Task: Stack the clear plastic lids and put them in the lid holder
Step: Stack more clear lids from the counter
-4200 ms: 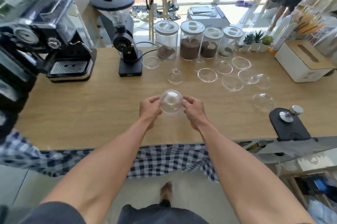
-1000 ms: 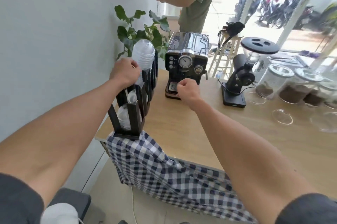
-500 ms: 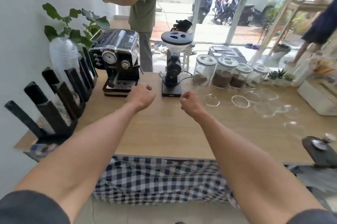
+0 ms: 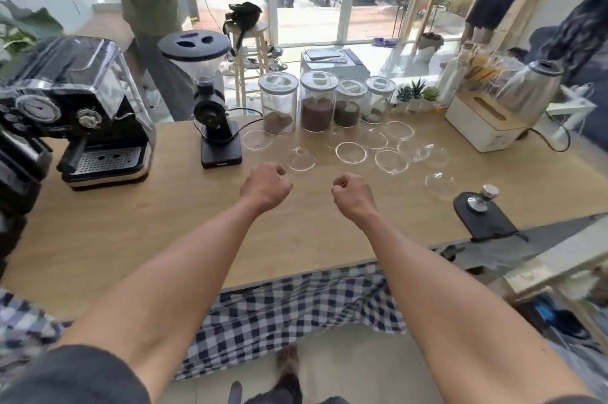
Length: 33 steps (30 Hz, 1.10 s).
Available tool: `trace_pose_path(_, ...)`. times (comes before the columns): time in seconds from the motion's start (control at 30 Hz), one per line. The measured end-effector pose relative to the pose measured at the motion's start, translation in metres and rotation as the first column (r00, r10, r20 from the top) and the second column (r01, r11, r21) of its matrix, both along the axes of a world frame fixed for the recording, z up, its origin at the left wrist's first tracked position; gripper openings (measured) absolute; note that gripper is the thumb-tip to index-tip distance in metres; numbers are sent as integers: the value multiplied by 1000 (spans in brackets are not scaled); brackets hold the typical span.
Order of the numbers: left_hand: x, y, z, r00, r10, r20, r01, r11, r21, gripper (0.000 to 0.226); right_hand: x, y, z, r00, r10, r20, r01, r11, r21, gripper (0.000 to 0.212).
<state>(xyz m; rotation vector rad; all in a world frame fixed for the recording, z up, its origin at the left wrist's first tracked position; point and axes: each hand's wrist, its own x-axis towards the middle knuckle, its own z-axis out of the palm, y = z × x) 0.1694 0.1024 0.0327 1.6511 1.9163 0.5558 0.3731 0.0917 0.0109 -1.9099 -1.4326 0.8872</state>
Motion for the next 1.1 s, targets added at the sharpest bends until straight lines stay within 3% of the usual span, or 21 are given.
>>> trace_pose_path(0.17,28,35,-14,999,-39,12,39,999,-32,49,28,24,-11,999,-29,22,29,999,-14,27)
trace_pose_path(0.43,54,102,-28,995,-87,-51,85,996,-32,73,56,89,-24,995,-56,82,59,998,-38,22)
trace_pose_path(0.63,57,148,-58,995,-79,-64,74,994,-82,96,55,135,-42,984,29,175,-14,996,-84,47)
trace_pose_path(0.87,57,175,-89,990,-85,-115,69,989,-130,102,53,170,-67,929,84,360,-55,994,-90,37)
trace_pose_path(1.0,60,181,-101,993,-54,-107,40,991,-127,102,58,179,-77,907,77,414,-46,995,-86,20)
trace_pose_path(1.1,63,179,-104,993,-38,-114,25,993,-113,96,62,179,-83,917,38,396,-44,999,5,17)
